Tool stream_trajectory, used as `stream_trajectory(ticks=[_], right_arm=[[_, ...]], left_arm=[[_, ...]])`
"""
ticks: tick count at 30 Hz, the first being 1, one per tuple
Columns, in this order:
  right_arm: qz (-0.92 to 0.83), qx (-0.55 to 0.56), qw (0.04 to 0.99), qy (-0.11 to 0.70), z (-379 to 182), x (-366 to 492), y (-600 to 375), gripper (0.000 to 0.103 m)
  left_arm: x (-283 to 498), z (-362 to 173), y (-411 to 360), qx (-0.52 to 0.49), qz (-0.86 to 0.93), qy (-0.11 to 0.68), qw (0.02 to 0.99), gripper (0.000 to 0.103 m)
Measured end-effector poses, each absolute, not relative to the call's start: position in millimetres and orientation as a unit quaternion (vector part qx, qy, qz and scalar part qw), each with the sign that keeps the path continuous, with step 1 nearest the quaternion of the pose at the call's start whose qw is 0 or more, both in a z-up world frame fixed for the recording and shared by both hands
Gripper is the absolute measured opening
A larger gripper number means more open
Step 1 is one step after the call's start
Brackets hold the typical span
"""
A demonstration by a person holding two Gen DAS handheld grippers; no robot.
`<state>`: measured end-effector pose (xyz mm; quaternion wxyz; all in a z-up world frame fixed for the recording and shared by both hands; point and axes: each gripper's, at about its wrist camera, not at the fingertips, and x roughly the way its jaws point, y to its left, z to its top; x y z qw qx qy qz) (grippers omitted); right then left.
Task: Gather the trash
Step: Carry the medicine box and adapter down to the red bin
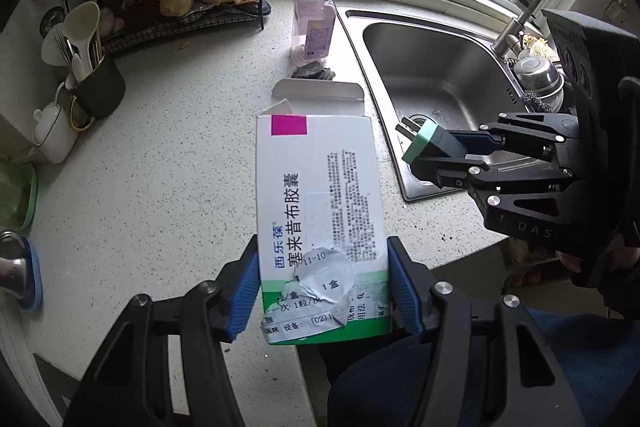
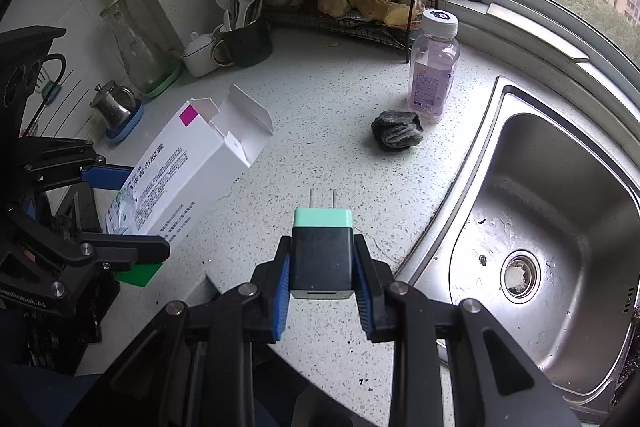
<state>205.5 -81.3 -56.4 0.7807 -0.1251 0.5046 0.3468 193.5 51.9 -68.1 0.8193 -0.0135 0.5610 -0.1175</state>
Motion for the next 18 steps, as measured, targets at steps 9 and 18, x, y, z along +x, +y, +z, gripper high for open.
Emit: stream_trajectory(ticks=[9, 18], right_arm=[[0.384, -0.138, 0.777, 0.480, -45.8, 151.5, -116.6, 0.026], [0.398, -0.145, 0.767, 0.482, -51.8, 92.0, -157.5, 0.026]], left_arm=[[116.8, -60.2, 1.0, -0.026, -0.086, 0.556, 0.827, 0.057], [41.7, -72.5, -47.1, -0.042, -0.072, 0.566, 0.820, 0.057]])
